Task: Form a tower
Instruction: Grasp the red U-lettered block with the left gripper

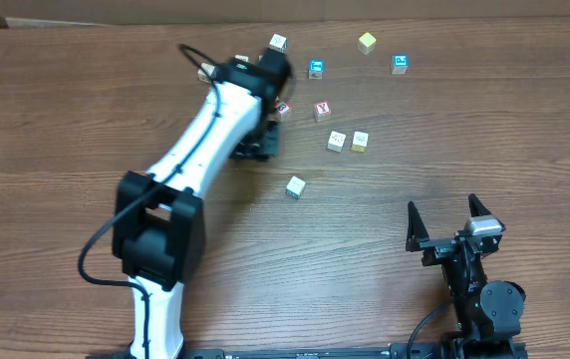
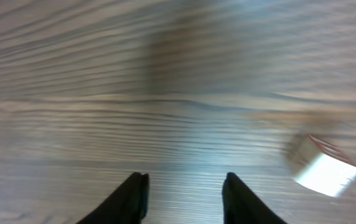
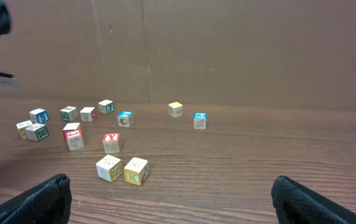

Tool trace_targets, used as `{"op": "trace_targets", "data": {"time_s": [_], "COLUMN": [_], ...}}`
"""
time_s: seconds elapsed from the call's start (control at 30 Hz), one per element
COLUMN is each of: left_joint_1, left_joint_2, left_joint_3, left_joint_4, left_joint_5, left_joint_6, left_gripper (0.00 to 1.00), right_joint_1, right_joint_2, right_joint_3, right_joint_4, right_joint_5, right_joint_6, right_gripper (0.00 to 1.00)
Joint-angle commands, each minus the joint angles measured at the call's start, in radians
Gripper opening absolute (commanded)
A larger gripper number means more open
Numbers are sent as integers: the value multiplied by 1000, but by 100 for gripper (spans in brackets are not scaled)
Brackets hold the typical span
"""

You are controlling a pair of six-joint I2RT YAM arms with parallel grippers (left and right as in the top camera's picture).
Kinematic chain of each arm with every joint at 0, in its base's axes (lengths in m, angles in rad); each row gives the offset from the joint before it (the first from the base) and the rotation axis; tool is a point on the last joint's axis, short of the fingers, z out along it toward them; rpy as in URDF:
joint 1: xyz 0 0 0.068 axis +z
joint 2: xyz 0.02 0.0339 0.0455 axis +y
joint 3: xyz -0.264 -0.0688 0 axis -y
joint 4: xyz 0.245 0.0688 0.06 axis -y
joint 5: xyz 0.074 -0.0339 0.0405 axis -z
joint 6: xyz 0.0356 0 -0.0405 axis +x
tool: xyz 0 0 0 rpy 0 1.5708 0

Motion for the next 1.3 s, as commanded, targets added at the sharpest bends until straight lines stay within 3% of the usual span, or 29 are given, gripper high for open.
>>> {"op": "trace_targets", "data": {"time_s": [0.0,0.07,0.2,0.27,0.6,0.93,1.1,1.27], "left_joint_1": [48,56,43,19,-109,-196,-198,-203], "left_joint_2": [2,2,2,2,2,2,2,2], "left_joint_3": [-5,-5,-5,-5,-74,-214,-224,-233], "left_joint_4": [-9,-5,3,23,109,303,306,304], "left_joint_5": [21,61,96,96,98,98,98,103], "left_joint_6": [32,67,78,79,69,21,-27,-69], "left_gripper": [47,56,65,77,81,72,63,62], "right_joint_1": [1,1,1,1,1,1,1,1], "right_joint_2": [-7,-7,-7,-7,-7,-7,-7,-7], "right_joint_3": [-10,-10,-10,-10,-10,-10,-10,-10], "right_joint_4": [6,6,6,6,6,6,6,6], "right_joint_5": [-5,-5,-5,-5,-5,-5,-5,-5], "right_joint_6": [6,6,6,6,6,6,6,6], "right_gripper": [100,100,100,100,100,100,100,100]}}
